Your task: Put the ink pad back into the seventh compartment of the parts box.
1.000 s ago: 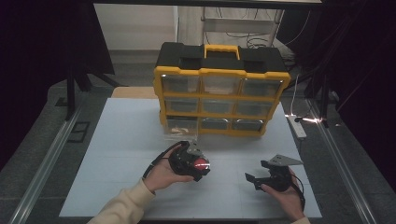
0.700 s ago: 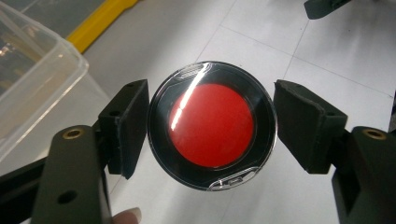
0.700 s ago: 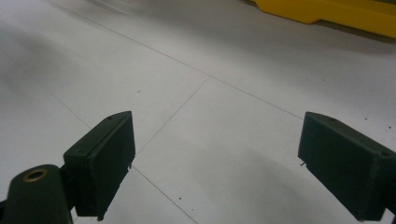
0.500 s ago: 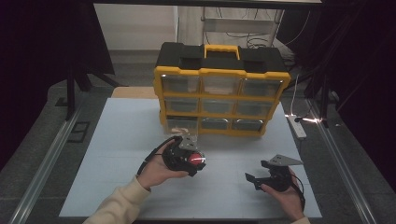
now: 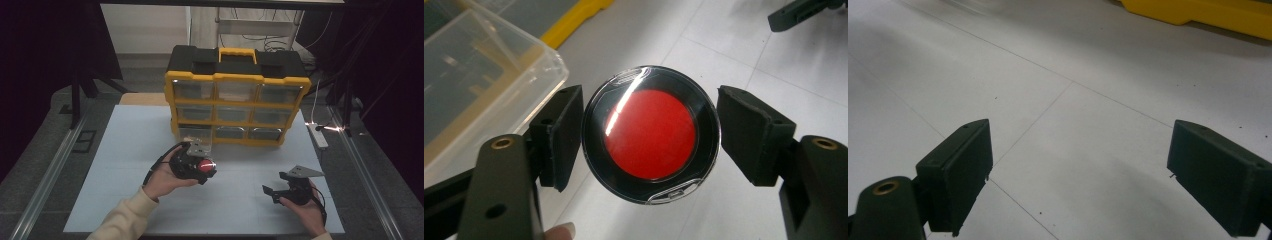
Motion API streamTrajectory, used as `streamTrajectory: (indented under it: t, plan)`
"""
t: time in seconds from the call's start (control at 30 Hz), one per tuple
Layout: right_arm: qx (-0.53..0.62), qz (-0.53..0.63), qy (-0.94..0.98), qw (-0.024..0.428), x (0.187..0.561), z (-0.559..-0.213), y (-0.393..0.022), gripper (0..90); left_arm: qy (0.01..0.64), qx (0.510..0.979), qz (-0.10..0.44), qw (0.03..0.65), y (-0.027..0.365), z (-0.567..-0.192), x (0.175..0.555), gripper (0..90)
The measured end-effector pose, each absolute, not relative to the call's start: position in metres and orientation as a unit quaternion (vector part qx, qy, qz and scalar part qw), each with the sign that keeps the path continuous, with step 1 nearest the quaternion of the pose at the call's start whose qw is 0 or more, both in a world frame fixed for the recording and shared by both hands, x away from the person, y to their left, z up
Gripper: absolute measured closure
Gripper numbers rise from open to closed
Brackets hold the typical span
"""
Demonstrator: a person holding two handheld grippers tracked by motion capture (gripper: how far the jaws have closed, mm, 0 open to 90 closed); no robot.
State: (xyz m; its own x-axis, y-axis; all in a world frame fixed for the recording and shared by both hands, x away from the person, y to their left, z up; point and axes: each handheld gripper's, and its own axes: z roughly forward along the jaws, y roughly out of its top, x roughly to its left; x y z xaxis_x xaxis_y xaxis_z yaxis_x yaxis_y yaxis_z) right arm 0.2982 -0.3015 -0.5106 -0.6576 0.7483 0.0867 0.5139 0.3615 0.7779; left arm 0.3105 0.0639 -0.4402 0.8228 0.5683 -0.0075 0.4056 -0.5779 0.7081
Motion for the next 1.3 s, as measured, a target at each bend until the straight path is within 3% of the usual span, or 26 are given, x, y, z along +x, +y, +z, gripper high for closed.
streamTrajectory:
  t: [1.3]
  plan:
    - [0.387,0.411,0.813,0.144,0.298,-0.509,-0.300,11.2,0.333,0.844,0.139,0.396,0.097,-0.421,0.337,30.3]
